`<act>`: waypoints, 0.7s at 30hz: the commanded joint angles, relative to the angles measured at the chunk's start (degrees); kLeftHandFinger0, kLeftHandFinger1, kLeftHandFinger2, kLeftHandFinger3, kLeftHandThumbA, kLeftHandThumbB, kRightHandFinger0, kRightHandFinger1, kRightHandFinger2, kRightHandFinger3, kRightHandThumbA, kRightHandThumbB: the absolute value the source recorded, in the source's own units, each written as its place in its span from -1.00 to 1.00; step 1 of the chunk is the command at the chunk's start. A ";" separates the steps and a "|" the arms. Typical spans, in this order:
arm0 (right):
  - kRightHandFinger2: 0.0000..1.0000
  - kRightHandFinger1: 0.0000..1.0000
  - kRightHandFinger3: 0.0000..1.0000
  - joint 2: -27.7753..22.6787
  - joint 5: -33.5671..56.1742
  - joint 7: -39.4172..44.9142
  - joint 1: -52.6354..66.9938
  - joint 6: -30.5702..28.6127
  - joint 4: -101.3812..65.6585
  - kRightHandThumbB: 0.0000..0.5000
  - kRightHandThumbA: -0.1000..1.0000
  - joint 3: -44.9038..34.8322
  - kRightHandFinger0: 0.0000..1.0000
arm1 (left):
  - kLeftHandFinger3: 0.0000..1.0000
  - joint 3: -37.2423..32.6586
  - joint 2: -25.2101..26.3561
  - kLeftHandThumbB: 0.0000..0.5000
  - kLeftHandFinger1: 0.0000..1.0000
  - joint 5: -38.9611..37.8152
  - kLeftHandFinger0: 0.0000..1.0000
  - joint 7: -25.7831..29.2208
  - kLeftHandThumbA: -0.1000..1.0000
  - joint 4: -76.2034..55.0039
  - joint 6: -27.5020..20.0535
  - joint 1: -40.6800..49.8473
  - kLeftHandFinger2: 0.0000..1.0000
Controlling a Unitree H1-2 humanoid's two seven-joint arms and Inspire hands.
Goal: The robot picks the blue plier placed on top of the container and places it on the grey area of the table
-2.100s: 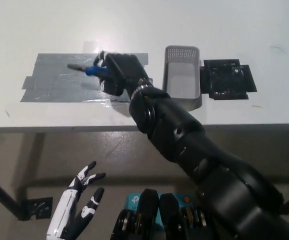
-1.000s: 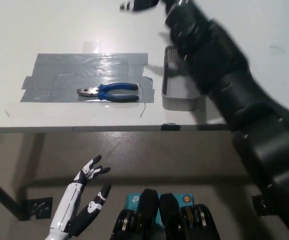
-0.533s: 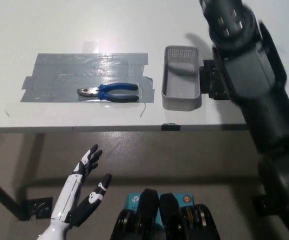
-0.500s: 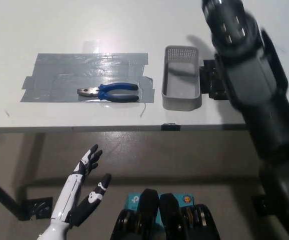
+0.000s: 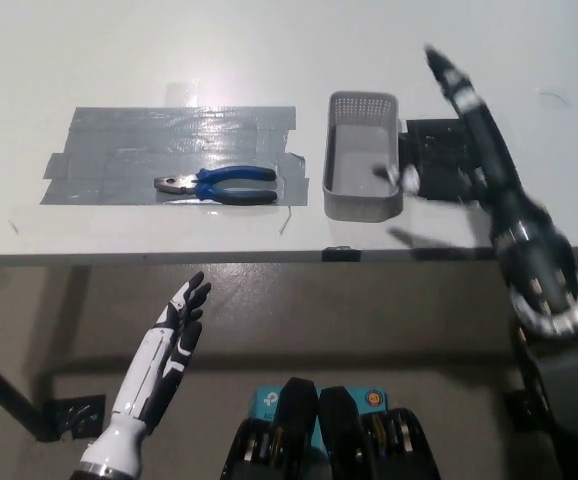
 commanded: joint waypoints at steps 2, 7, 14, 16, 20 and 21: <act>1.00 1.00 1.00 -3.08 16.77 1.15 15.35 -2.79 -47.17 0.22 1.00 -3.77 1.00 | 1.00 2.40 0.30 -0.97 1.00 -0.13 1.00 2.05 1.00 -1.51 -1.52 -4.20 1.00; 1.00 1.00 1.00 -2.10 10.31 1.66 22.36 -8.44 -42.72 0.16 1.00 -0.58 1.00 | 1.00 2.18 0.37 -1.00 1.00 -0.14 1.00 2.07 1.00 -1.54 -2.78 -2.17 1.00; 1.00 1.00 1.00 1.43 8.78 -0.53 27.32 -18.55 -21.54 -0.09 0.82 0.20 1.00 | 1.00 3.03 -0.57 -1.00 1.00 -1.16 1.00 2.39 1.00 -2.52 -2.97 1.24 1.00; 1.00 1.00 1.00 1.93 4.69 -3.16 28.21 -22.16 -13.05 -0.22 0.79 0.02 1.00 | 1.00 3.07 -1.42 -1.00 1.00 -0.80 1.00 2.82 1.00 -3.30 -2.55 2.71 1.00; 1.00 1.00 1.00 2.07 1.79 -3.43 29.05 -22.96 -8.76 -0.22 0.78 1.03 1.00 | 1.00 4.52 -1.95 -1.00 1.00 -1.71 1.00 3.39 1.00 -2.84 -3.71 3.40 1.00; 1.00 1.00 1.00 1.91 1.74 -3.31 29.16 -23.12 -8.79 -0.22 0.77 0.97 1.00 | 1.00 4.64 -2.18 -1.00 1.00 -1.81 1.00 3.34 1.00 -2.67 -3.69 3.49 1.00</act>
